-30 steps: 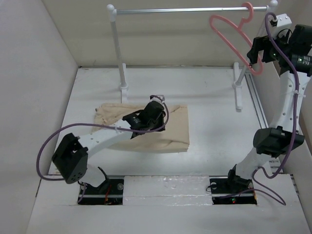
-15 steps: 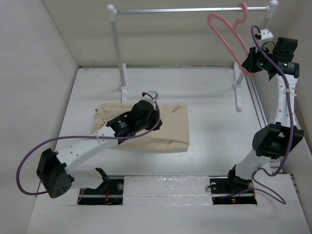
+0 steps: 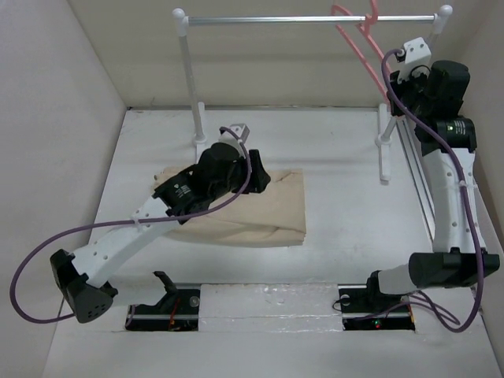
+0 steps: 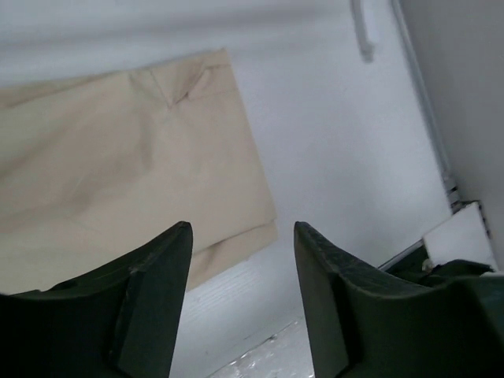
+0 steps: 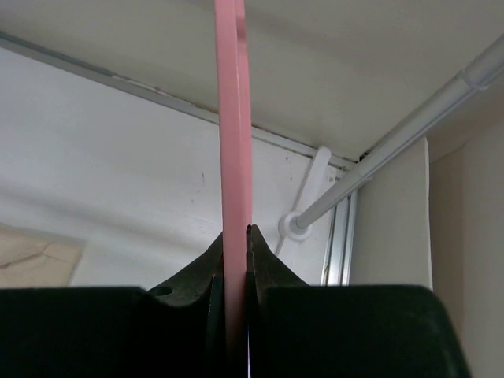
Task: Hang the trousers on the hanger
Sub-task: Pick up the hanger from the clothesline, then place the trousers on the hanger.
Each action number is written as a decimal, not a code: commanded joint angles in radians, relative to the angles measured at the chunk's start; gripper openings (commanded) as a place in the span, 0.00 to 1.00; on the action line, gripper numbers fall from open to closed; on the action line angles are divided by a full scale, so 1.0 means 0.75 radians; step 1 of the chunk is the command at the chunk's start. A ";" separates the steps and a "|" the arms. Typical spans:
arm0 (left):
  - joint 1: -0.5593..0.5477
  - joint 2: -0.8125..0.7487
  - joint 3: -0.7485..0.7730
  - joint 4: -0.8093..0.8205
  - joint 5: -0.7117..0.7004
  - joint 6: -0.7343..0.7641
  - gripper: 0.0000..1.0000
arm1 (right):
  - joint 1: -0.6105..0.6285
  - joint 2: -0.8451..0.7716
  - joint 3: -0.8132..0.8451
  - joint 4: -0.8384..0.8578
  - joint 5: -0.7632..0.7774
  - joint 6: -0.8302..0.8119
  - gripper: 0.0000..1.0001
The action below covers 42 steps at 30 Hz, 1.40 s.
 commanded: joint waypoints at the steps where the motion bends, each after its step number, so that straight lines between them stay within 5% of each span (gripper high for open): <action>1: -0.003 -0.010 0.243 -0.039 -0.021 0.000 0.51 | 0.041 -0.125 -0.083 0.173 0.197 -0.001 0.00; 11: -0.021 0.280 0.714 -0.068 0.083 -0.033 0.60 | 0.211 -0.499 -0.651 0.261 0.403 0.026 0.00; 19: -0.119 0.695 1.272 -0.152 0.026 -0.063 0.64 | 0.564 -0.708 -0.888 0.161 0.675 0.157 0.00; 31: -0.150 0.875 1.352 -0.162 -0.346 -0.121 0.65 | 0.806 -0.841 -1.187 0.036 0.757 0.298 0.00; 42: -0.150 0.973 1.360 -0.223 -0.377 -0.174 0.50 | 0.919 -0.816 -1.196 0.003 0.884 0.304 0.00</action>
